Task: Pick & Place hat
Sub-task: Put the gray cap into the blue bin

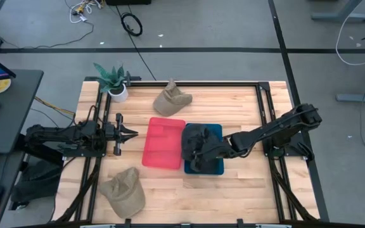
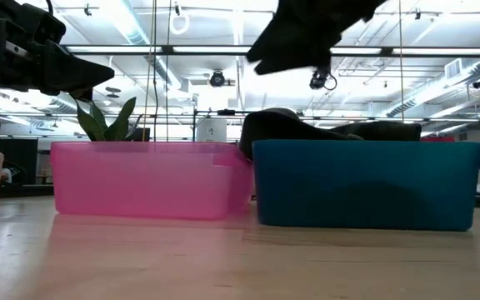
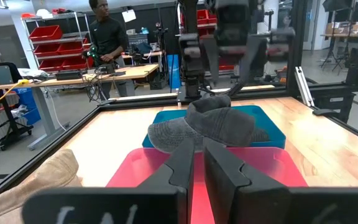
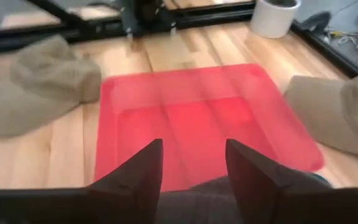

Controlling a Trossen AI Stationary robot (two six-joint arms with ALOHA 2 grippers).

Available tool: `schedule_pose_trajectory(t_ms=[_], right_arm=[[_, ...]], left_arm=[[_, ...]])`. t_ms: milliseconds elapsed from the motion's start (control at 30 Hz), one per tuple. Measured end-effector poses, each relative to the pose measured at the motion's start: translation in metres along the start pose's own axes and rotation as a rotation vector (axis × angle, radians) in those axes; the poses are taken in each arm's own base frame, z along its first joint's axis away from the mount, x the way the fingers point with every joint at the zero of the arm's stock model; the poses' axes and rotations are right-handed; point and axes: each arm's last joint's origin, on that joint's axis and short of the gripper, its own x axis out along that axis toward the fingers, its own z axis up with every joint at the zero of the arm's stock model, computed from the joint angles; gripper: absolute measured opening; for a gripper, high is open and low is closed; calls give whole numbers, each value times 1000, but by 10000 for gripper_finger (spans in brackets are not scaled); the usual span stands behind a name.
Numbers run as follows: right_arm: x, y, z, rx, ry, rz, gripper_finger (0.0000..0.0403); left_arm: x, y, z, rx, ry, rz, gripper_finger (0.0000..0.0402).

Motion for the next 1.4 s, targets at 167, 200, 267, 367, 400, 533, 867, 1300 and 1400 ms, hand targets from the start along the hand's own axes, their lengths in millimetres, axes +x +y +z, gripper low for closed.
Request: schedule_pose_trajectory(t_ms=[167, 200, 267, 367, 400, 533, 867, 1300, 1400], right_arm=[[26, -3, -18, -31, 106, 30, 163], [30, -4, -21, -31, 121, 36, 160], [33, -7, -23, -27, 139, 32, 154], [34, -13, -27, 3, 193, 6, 146], [34, -14, -29, 19, 216, -6, 144], [32, -22, -37, 102, 312, -63, 133], [19, -34, -38, 251, 381, -154, 104], [11, -38, -44, 343, 463, -218, 70], [14, -37, -47, 366, 483, -222, 63]], left_arm=[[0, 0, 0, 0, 0, 0, 39], [0, 0, 0, 0, 0, 0, 39], [0, 0, 0, 0, 0, 0, 39], [0, 0, 0, 0, 0, 0, 39], [0, 0, 0, 0, 0, 0, 39], [0, 0, 0, 0, 0, 0, 39], [0, 0, 0, 0, 0, 0, 39], [0, 0, 0, 0, 0, 0, 39], [0, 0, 0, 0, 0, 0, 39]])
